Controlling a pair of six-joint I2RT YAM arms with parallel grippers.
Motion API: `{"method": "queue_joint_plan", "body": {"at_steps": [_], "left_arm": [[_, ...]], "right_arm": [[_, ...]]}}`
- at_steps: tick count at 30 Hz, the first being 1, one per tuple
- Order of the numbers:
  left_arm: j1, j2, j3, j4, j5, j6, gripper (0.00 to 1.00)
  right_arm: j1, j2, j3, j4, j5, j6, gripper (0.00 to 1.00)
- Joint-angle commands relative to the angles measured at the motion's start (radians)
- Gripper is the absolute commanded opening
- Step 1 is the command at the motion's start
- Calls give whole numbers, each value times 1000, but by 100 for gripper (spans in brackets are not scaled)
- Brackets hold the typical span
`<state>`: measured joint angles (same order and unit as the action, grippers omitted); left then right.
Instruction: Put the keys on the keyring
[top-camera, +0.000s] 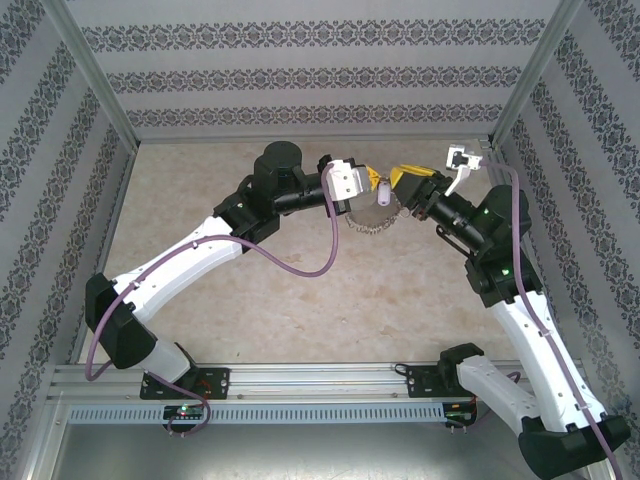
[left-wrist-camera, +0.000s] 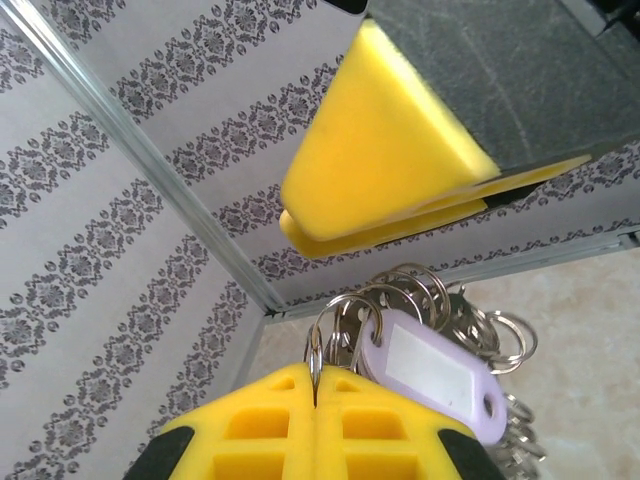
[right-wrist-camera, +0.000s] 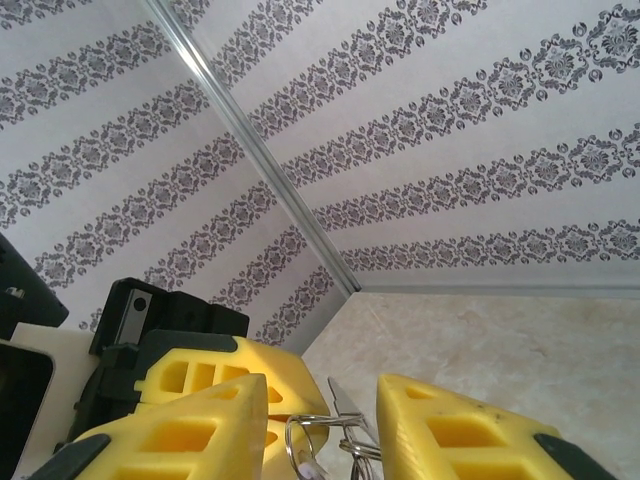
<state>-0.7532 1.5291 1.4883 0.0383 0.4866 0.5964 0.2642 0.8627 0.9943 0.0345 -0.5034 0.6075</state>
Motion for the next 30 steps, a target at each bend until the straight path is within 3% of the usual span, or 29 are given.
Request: {"method": "queue_joint_plan", "body": {"at_steps": [1, 19, 30], "left_arm": [[-8, -34, 10, 52, -27, 45, 0], [-9, -31, 6, 58, -31, 42, 0], [-10, -51, -13, 77, -32, 37, 0]], "right_arm": [[18, 10, 42, 23, -20, -4, 33], [63, 55, 58, -2, -62, -27, 23], [63, 33, 30, -40, -31, -55, 25]]}}
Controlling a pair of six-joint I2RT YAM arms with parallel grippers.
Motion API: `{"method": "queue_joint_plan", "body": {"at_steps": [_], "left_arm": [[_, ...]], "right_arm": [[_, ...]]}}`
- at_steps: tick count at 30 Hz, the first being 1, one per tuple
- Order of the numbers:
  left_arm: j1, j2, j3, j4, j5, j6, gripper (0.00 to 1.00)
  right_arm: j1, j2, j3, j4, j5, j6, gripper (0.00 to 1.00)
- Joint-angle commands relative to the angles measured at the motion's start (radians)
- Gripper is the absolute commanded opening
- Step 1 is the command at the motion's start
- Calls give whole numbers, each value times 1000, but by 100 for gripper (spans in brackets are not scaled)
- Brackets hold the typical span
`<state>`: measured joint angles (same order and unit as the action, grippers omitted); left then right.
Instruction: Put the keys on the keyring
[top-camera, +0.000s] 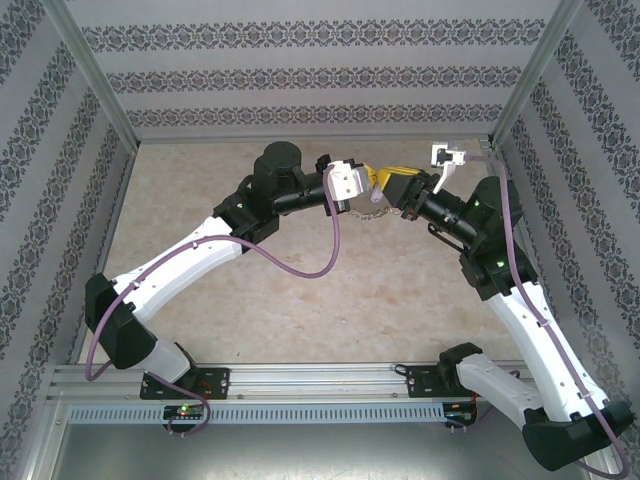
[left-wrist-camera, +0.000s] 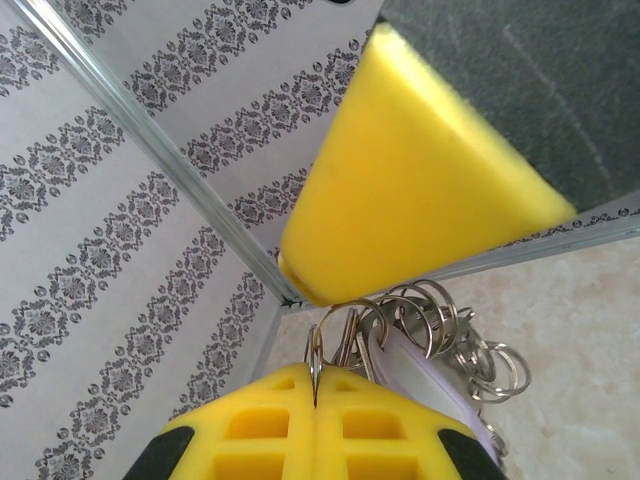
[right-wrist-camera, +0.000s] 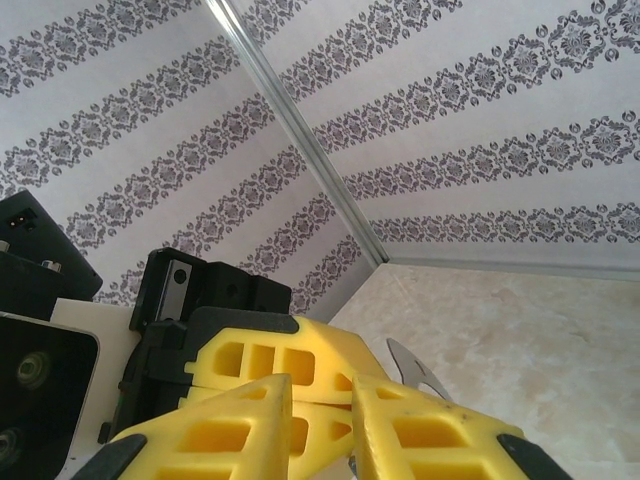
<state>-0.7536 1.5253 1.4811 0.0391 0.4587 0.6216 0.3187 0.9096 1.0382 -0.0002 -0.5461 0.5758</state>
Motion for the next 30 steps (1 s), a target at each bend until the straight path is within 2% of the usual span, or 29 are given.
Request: {"method": "queue_joint_plan", "body": {"at_steps": [1, 10, 13, 15, 16, 23, 30], "left_arm": [[-9, -50, -9, 78, -2, 10, 0], [-9, -57, -13, 77, 4, 10, 0], [-9, -58, -16, 77, 8, 9, 0], [-9, -60, -19, 80, 8, 9, 0], [-9, -63, -21, 83, 8, 9, 0], [-9, -91, -51, 111, 13, -1, 0], [-9, -116, -68, 130, 27, -17, 0]], "right_arm": [[8, -14, -17, -9, 16, -26, 25], [2, -5, -22, -24, 26, -50, 26], [2, -5, -22, -30, 29, -57, 14], [-1, -7, -16, -39, 30, -69, 2], [-5, -9, -11, -50, 32, -78, 0], [-89, -28, -14, -68, -3, -77, 0], [-101, -23, -22, -70, -13, -83, 0]]}}
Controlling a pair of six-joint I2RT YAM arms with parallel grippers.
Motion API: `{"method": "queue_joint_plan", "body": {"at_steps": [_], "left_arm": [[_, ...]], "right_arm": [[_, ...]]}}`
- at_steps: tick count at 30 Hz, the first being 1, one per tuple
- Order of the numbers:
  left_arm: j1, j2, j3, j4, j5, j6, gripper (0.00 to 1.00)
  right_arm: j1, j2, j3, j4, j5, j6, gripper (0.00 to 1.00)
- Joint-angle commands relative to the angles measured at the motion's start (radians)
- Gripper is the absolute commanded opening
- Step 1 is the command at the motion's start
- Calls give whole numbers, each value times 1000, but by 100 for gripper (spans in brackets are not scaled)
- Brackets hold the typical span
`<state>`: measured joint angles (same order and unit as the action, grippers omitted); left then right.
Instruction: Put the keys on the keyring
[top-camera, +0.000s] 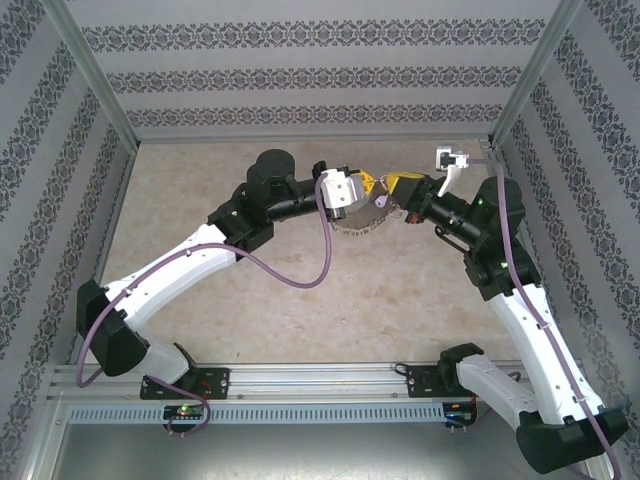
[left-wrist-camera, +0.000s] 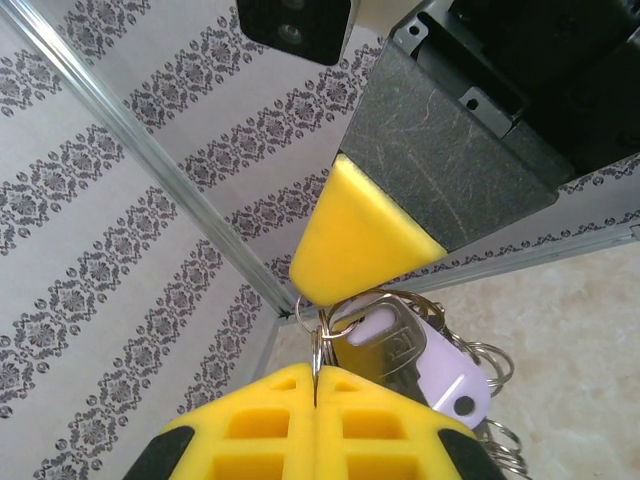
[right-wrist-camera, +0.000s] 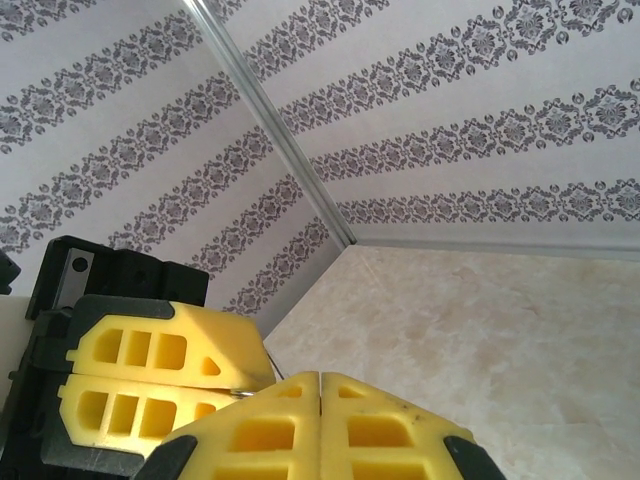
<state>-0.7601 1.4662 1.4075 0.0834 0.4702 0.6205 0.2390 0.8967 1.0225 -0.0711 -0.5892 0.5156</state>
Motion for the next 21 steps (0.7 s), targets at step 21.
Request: {"method": "queue_joint_plan", "body": {"at_steps": [21], "left_arm": [[-3, -51, 1, 98, 30, -50, 0]], "right_arm": [[32, -9, 29, 19, -21, -11, 0]]}}
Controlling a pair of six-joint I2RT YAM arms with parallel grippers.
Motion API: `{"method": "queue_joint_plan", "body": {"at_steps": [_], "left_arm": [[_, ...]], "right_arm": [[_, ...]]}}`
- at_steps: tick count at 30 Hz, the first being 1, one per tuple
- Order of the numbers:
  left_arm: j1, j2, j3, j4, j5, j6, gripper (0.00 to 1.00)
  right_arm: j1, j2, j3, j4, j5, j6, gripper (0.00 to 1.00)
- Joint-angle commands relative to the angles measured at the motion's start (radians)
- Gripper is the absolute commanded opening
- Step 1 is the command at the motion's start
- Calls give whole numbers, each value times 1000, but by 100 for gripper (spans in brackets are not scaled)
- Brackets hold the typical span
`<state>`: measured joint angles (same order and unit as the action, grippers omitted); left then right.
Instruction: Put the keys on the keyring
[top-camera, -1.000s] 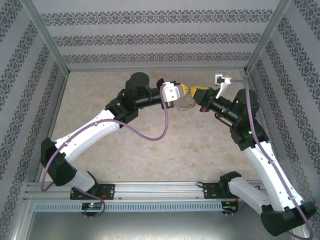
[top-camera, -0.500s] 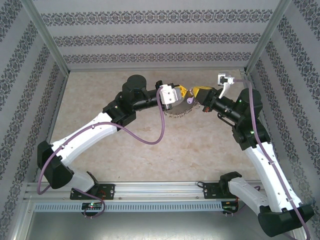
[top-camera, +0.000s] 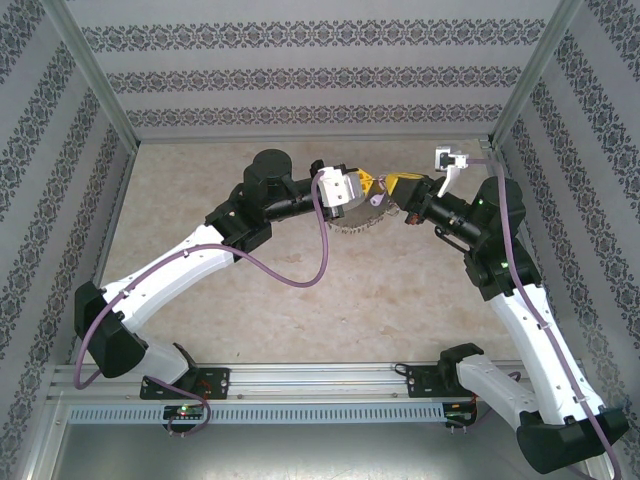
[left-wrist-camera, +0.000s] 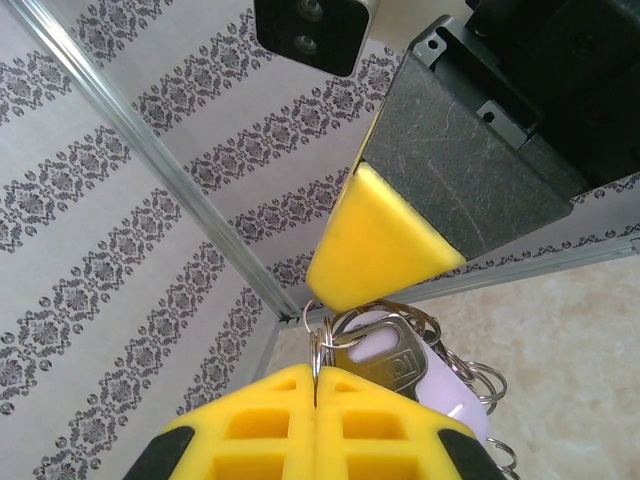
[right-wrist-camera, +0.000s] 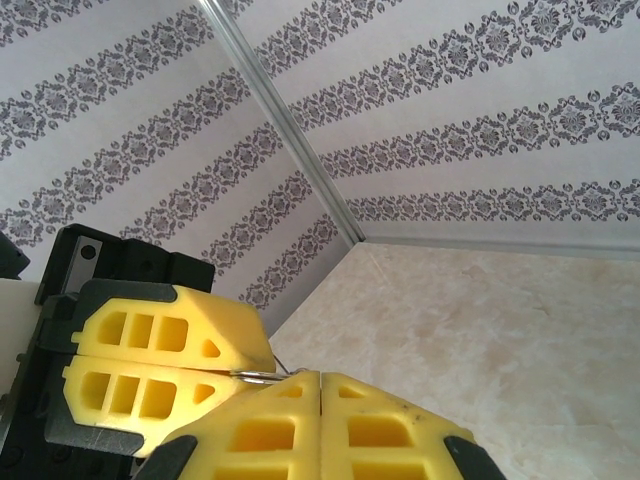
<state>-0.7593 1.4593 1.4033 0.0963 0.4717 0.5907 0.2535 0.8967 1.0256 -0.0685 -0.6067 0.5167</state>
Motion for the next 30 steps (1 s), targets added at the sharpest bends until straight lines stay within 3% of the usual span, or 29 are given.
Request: {"method": "queue_joint_plan", "body": {"at_steps": [1, 21, 28, 29, 30], "left_arm": [[-3, -45, 6, 85, 28, -23, 0], [-8, -17, 16, 74, 49, -38, 0], [-10, -8, 10, 97, 40, -53, 0], [-10, -7, 9, 100, 32, -57, 0], [-9, -7, 6, 103, 27, -60, 0]], "right_arm": [[26, -11, 33, 16, -6, -13, 0], [159, 73, 104, 29, -41, -48, 0], [187, 91, 134, 35, -148, -47, 0], [185, 84, 139, 14, -153, -60, 4], [179, 69, 144, -19, -129, -77, 26]]}}
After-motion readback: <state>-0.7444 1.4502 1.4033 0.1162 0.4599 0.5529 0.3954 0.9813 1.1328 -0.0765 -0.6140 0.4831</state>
